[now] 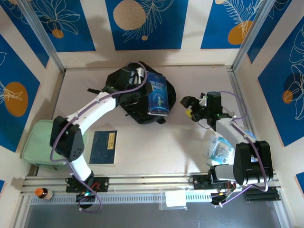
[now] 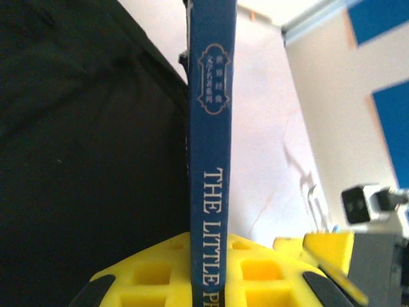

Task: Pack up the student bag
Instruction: Pass the book.

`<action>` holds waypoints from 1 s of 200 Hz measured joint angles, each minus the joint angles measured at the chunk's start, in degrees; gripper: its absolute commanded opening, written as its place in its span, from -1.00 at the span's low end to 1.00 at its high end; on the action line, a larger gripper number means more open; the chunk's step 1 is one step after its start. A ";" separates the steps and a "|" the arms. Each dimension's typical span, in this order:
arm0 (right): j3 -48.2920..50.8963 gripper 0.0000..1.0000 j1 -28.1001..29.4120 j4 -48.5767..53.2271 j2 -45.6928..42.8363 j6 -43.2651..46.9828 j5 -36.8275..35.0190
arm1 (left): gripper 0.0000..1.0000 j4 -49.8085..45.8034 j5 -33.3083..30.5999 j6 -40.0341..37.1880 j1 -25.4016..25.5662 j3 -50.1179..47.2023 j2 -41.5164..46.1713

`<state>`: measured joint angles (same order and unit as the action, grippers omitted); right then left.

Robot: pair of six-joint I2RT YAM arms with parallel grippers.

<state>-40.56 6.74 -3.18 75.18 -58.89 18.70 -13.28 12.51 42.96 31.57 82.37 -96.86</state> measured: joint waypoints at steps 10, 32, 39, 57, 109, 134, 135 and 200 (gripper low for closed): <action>0.24 0.67 1.25 -2.93 0.00 -3.15 1.16 | -1.00 4.15 -2.40 2.89 -0.79 -4.17 3.04; 0.57 0.71 3.37 -10.60 0.55 -11.17 3.43 | -1.00 10.03 -8.92 8.28 -1.62 -12.04 8.76; 0.57 0.72 3.98 -13.22 1.07 -13.62 3.91 | -1.00 11.19 -10.80 9.60 -1.66 -13.51 9.86; 0.55 0.74 6.08 -19.41 2.78 -19.39 4.28 | -1.00 14.29 -14.80 12.76 -1.66 -16.24 11.85; -1.92 0.73 13.27 -33.51 11.63 -31.56 4.17 | -1.00 21.11 -20.63 20.28 -1.68 -18.60 13.46; -3.52 0.73 15.61 -39.78 15.93 -35.52 3.74 | -1.00 23.32 -21.14 22.97 -1.68 -18.64 13.46; -3.63 0.73 15.69 -40.04 16.09 -35.63 3.69 | -1.00 23.45 -21.16 23.12 -1.68 -18.64 13.46; -8.48 0.68 18.75 -48.72 21.40 -39.52 0.63 | -1.00 26.97 -21.20 27.91 -1.66 -19.78 13.44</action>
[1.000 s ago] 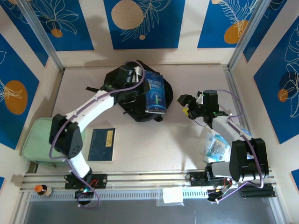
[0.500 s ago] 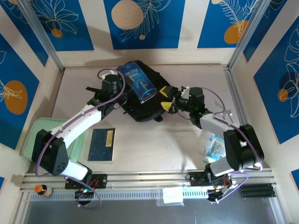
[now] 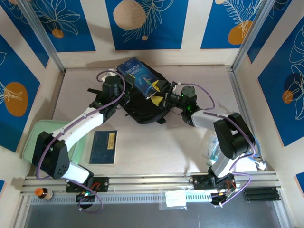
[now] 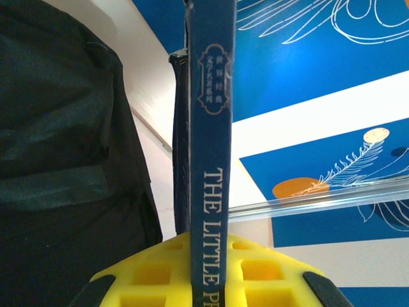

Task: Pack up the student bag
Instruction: Pass the book.

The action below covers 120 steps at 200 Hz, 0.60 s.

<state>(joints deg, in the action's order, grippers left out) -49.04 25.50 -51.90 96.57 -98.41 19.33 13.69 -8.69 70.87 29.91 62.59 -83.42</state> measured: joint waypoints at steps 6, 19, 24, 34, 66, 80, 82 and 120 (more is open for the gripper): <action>-0.28 0.67 0.26 -0.66 0.63 -0.28 -0.28 | -1.00 0.26 -0.02 0.37 0.00 -0.11 0.00; -1.01 0.64 0.79 -1.64 2.05 -0.96 -0.83 | -1.00 0.63 -0.02 1.29 -0.02 -0.37 0.00; -1.29 0.62 0.94 -1.81 2.54 -1.16 -1.01 | -1.00 0.83 0.00 1.57 -0.02 -0.48 0.00; -1.88 0.56 1.36 -2.43 3.48 -1.40 -1.38 | -1.00 0.94 0.00 2.21 0.00 -0.57 -0.07; -2.40 0.22 1.77 -3.43 4.22 -1.49 -2.38 | -1.00 1.14 -0.02 2.82 -0.02 -0.83 -0.37; -2.40 0.08 1.75 -3.74 4.20 -1.09 -2.82 | -1.00 1.38 -0.07 2.93 -0.02 -1.18 -0.37; -2.40 0.06 1.70 -3.78 4.20 -1.14 -2.86 | -1.00 1.38 -0.11 3.02 -0.02 -1.25 -0.37; -1.73 -0.55 0.90 -3.08 3.15 1.22 -3.72 | -0.96 1.44 -0.46 3.65 -0.07 -1.73 -0.37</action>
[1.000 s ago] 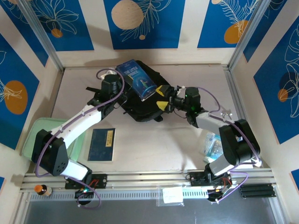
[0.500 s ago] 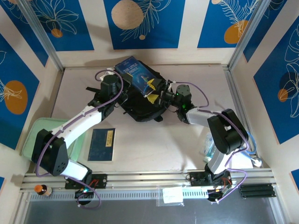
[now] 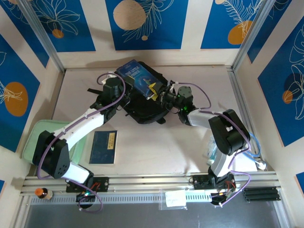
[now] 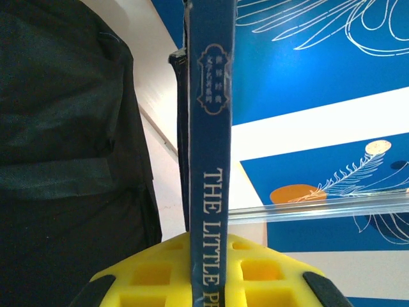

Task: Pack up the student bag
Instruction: Pass the book, then open the student bag at the top-center of the table.

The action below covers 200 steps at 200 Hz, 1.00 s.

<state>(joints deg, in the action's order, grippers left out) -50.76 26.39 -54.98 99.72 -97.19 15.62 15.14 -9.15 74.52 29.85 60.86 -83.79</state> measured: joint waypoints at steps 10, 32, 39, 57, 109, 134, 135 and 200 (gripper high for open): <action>0.00 -0.69 -0.31 0.59 -0.57 0.24 -0.20 | -0.78 0.00 0.07 -0.33 0.00 -0.02 0.00; 0.15 -0.90 -0.68 3.34 -3.19 2.75 -0.83 | -0.29 0.09 0.57 -2.84 -0.09 -0.02 0.00; 0.37 -0.94 -0.83 5.20 -4.63 4.22 -1.27 | -0.16 0.02 0.74 -4.33 -0.11 0.00 0.02; 0.87 -0.98 -1.57 10.91 -8.35 7.98 -2.36 | 0.13 -0.87 1.60 -8.76 -0.17 0.00 0.22; 1.38 -1.00 -5.44 31.06 -20.76 22.36 -6.45 | 0.63 -8.07 6.97 -27.12 -0.20 0.00 1.95; 1.40 -1.00 -8.11 40.46 -26.01 28.28 -8.20 | 0.71 -13.49 11.04 -37.20 0.28 0.00 1.97; 1.40 -1.00 -8.20 40.79 -26.16 28.46 -8.22 | 0.71 -13.92 11.28 -38.03 0.35 0.00 1.97; 1.42 -1.00 -15.41 60.24 -32.79 36.02 -10.32 | 0.68 -26.84 21.05 -65.31 5.33 3.15 -1.05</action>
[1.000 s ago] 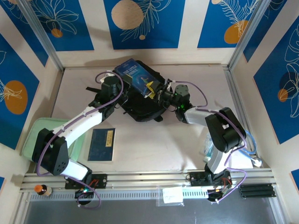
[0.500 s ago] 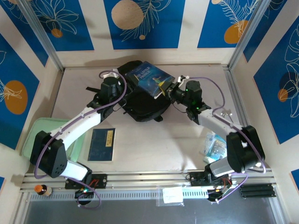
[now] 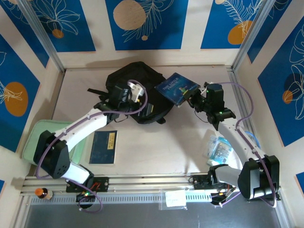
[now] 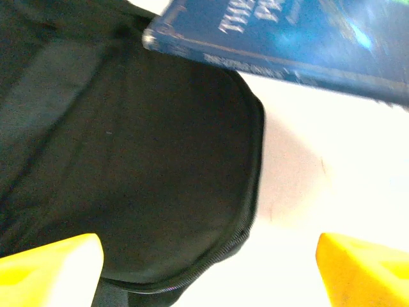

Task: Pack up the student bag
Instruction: Open the student bag at the top-center of the table.

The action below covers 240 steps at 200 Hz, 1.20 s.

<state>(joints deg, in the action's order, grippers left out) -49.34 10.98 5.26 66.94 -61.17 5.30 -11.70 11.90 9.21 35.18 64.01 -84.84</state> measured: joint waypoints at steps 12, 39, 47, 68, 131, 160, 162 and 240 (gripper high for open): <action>-0.02 -1.00 -0.90 2.14 -0.42 0.59 -0.15 | 0.65 -1.99 0.81 -4.96 1.36 0.98 -1.53; -0.02 -1.00 -1.81 5.79 -0.50 0.76 -0.48 | 0.49 -6.60 2.19 -14.03 2.80 4.15 -5.66; -0.02 -1.00 -1.92 6.40 -0.48 0.74 -0.59 | 0.43 -7.78 2.43 -16.26 2.84 5.29 -6.95; -0.15 -1.00 -2.12 7.41 -0.07 0.55 -0.87 | 0.28 -10.99 3.17 -20.83 2.82 9.25 -10.75; -5.46 -1.00 -2.23 17.46 0.85 0.55 -5.95 | -0.07 -14.86 3.06 -27.12 2.82 13.73 -17.94; -5.95 -1.00 -2.58 19.15 0.83 0.76 -6.47 | -0.31 -15.74 1.81 -27.87 2.82 16.17 -21.18; -5.95 -1.00 -2.62 19.26 0.83 0.76 -6.47 | -0.33 -15.80 1.70 -27.74 2.82 16.31 -21.29; -5.20 -1.00 -2.82 19.08 0.17 0.98 -5.55 | -0.64 -19.26 0.98 -28.61 2.54 20.33 -23.04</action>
<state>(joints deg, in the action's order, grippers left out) -54.54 8.16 24.34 67.11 -60.18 -0.25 -30.96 12.88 -19.40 37.71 84.33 -107.87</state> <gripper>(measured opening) 0.115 0.189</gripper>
